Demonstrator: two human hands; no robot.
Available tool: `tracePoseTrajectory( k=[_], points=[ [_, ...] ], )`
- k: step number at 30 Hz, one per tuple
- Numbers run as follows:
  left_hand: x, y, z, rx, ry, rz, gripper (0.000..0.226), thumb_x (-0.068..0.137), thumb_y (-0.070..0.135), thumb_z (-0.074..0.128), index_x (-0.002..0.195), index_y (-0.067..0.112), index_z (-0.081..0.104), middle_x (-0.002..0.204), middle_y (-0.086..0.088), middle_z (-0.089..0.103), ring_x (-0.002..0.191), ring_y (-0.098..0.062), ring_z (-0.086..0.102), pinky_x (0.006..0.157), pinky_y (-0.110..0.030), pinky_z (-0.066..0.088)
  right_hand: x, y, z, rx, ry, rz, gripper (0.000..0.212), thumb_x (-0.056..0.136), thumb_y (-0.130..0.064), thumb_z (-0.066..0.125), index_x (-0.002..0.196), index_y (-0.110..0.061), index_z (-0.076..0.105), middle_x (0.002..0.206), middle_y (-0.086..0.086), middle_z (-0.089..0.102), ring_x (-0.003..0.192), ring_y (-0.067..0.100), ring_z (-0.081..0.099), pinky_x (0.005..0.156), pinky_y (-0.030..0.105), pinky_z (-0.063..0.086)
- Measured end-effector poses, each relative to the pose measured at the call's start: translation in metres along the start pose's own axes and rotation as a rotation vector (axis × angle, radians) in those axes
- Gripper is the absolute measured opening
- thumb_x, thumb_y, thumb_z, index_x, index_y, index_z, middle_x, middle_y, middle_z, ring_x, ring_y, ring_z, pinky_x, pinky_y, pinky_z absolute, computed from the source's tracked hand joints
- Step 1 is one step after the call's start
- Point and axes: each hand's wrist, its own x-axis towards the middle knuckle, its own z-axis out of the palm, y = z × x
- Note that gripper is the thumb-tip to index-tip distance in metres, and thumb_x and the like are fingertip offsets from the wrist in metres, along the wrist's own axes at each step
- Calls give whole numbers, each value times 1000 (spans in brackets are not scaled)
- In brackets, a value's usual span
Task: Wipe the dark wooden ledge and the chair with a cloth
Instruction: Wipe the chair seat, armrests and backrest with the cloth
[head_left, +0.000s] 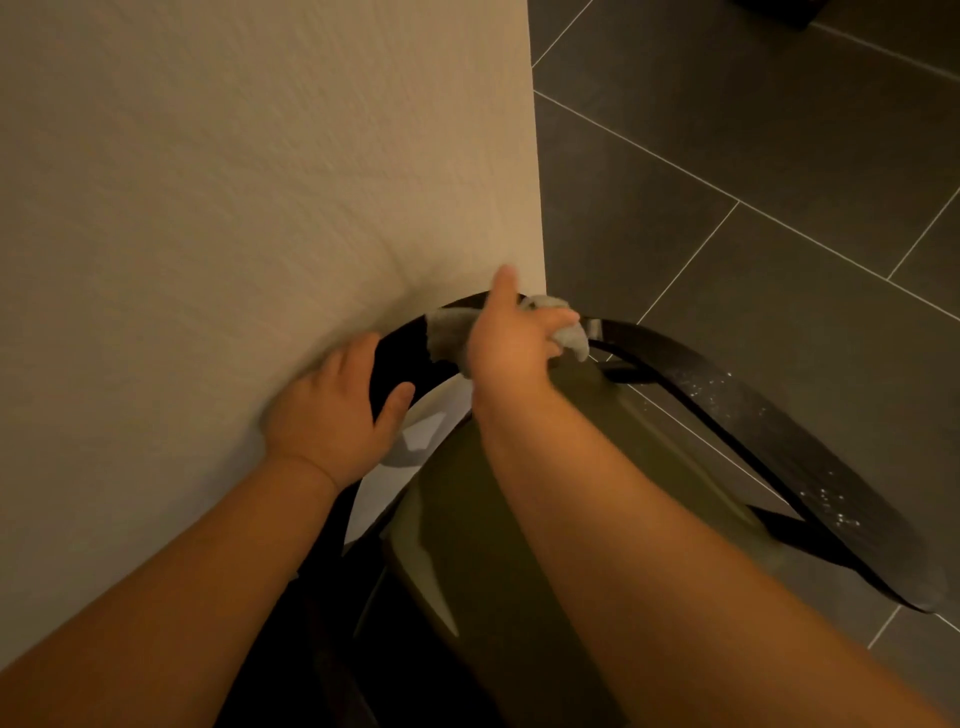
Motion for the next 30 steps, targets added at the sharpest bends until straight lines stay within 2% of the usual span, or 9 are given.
tracePoseTrajectory(
  k=[4, 8, 12, 14, 16, 19, 22, 25, 30],
  points=[
    [1, 4, 0, 5, 31, -22, 60, 94, 46, 64, 139, 7, 55, 120, -22, 68, 92, -47, 68, 66, -37, 37, -37, 7, 11, 50, -161, -6, 93, 104, -62, 35, 159, -23, -28, 170, 7, -23, 158, 26, 13, 123, 43, 15],
    [4, 0, 2, -2, -9, -79, 66, 89, 58, 59, 136, 12, 56, 123, -17, 66, 100, -46, 67, 69, -43, 47, -48, 0, 8, 121, -225, -115, 88, 105, -61, 29, 160, -19, -26, 167, 8, -32, 158, 20, -3, 119, 31, 6],
    [5, 1, 0, -28, -11, -48, 66, 86, 62, 54, 134, 17, 59, 127, -10, 67, 104, -43, 68, 72, -43, 49, -51, -2, 14, -79, -207, -309, 90, 103, -65, 23, 158, -14, -26, 162, 9, -40, 152, 20, -33, 120, 38, -18],
    [4, 2, 1, -8, 18, -59, 62, 90, 60, 60, 136, 18, 58, 125, -12, 67, 99, -45, 69, 68, -42, 47, -37, 0, 14, -256, -138, -378, 91, 102, -67, 20, 161, -9, -19, 163, 12, -39, 150, 26, -37, 125, 47, -17],
    [4, 2, 3, 8, 48, -38, 60, 93, 60, 59, 134, 16, 56, 120, -15, 67, 90, -46, 69, 62, -38, 43, -18, 5, 11, -407, -57, -485, 89, 102, -67, 17, 164, -7, -5, 169, 15, -24, 153, 31, -31, 126, 51, -15],
    [5, -2, 7, 33, 56, -23, 65, 93, 63, 51, 136, 14, 51, 120, -17, 66, 90, -46, 68, 63, -39, 44, 6, 14, -3, -593, 47, -695, 86, 100, -69, 6, 160, -13, 31, 168, 13, 22, 159, 34, -4, 123, 53, -17],
    [4, -3, 9, 55, 60, -21, 78, 90, 71, 38, 143, 14, 48, 126, -18, 65, 95, -46, 68, 68, -46, 53, 43, 21, -27, -645, 119, -664, 95, 94, -73, -8, 116, -21, 69, 135, 6, 63, 155, 33, 23, 125, 57, -13],
    [4, -1, 10, 39, 72, -25, 79, 90, 72, 36, 143, 14, 47, 125, -20, 66, 94, -46, 69, 70, -47, 55, 66, 27, -46, -743, 148, -602, 98, 94, -71, -13, 97, -18, 69, 120, 8, 66, 150, 35, 33, 127, 60, -2],
    [5, -1, 10, 42, 93, -45, 77, 91, 73, 36, 140, 15, 48, 120, -19, 66, 90, -46, 67, 68, -45, 52, 37, 31, -33, -568, 55, -862, 73, 100, -65, 20, 137, -12, 53, 126, 8, 60, 118, 28, 52, 108, 49, 41]
  ],
)
